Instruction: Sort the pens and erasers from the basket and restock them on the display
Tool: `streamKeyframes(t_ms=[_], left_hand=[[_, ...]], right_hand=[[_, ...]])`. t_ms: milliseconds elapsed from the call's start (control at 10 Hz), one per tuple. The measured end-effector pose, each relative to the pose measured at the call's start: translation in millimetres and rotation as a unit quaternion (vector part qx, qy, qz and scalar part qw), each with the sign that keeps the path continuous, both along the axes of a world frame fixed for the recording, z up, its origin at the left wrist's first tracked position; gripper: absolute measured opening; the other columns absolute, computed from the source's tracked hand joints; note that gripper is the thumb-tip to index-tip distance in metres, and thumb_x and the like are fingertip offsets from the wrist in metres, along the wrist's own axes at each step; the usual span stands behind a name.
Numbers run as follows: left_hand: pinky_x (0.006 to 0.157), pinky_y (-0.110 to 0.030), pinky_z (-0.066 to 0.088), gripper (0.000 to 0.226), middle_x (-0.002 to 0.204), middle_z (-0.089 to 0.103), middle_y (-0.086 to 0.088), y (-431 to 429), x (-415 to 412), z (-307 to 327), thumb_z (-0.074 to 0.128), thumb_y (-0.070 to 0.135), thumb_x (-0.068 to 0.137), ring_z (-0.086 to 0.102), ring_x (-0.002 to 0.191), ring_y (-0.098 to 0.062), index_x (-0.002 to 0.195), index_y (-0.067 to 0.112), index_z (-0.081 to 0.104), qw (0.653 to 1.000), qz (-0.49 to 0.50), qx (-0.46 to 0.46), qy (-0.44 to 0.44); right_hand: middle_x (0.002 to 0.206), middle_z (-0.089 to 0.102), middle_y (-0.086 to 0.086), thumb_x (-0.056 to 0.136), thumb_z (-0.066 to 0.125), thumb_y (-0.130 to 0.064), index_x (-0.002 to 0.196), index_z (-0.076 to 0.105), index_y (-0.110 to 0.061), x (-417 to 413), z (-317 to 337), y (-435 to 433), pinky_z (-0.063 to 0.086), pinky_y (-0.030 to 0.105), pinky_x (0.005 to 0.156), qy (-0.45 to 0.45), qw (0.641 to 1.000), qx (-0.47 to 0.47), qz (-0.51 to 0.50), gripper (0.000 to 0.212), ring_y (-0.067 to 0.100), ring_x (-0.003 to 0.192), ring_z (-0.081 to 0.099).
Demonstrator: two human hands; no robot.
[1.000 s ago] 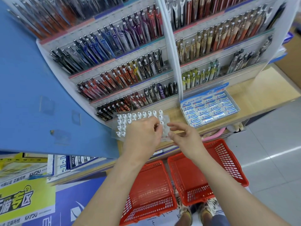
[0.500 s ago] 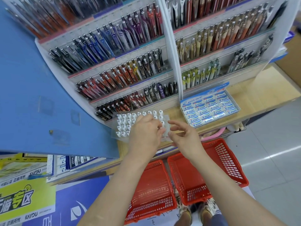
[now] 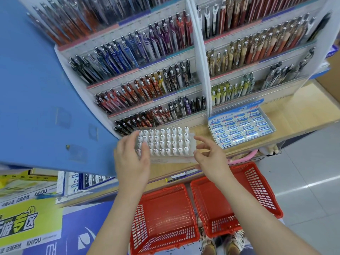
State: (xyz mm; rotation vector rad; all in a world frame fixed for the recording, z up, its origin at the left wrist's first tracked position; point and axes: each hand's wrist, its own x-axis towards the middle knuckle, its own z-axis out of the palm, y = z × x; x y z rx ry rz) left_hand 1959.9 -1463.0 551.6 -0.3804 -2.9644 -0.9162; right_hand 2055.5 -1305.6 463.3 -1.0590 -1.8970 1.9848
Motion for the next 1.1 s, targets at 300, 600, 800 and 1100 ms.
streamKeyframes(t_ms=[300,600,800,1100], left_hand=[[0.068,-0.035,0.040,0.022,0.077,0.057,-0.001,-11.8,-13.5,-0.4,0.040,0.022,0.099,0.052,0.075,-0.024,0.092,0.022,0.061,0.994,0.043,-0.051,-0.081],[0.066,-0.033,0.042,0.034,0.063,0.046,0.012,-11.7,-4.8,-16.8,0.045,0.026,0.097,0.045,0.069,-0.014,0.065,0.037,0.041,0.996,0.039,0.009,-0.079],[0.068,-0.028,0.041,0.022,0.071,0.054,0.018,-10.7,-11.0,-15.3,0.047,0.026,0.098,0.052,0.072,-0.010,0.089,0.028,0.067,0.993,0.047,0.052,-0.092],[0.088,-0.028,0.039,0.036,0.124,0.059,0.000,-19.4,4.4,-7.5,0.044,0.028,0.098,0.053,0.105,-0.012,0.132,0.018,0.049,0.995,0.042,0.048,-0.081]], right_hand=[[0.096,0.065,0.000,0.086,0.058,-0.001,0.125,0.058,-0.013,-19.8,-0.2,14.2,0.060,0.040,0.065,-0.027,0.999,0.006,-0.033,0.041,0.016,0.078,0.063],[0.081,0.073,-0.004,0.083,0.059,-0.013,0.089,0.075,-0.019,-28.0,-6.3,22.9,0.059,0.044,0.072,-0.040,0.996,0.059,-0.047,0.018,0.018,0.073,0.070],[0.104,0.071,0.009,0.089,0.059,-0.006,0.111,0.068,-0.008,-23.2,-4.5,26.3,0.060,0.038,0.077,-0.029,0.999,0.024,-0.007,0.024,0.017,0.087,0.070],[0.101,0.063,-0.002,0.093,0.056,-0.011,0.114,0.061,-0.021,10.6,29.4,45.1,0.056,0.041,0.082,-0.028,0.999,0.018,0.005,0.024,0.015,0.084,0.061]])
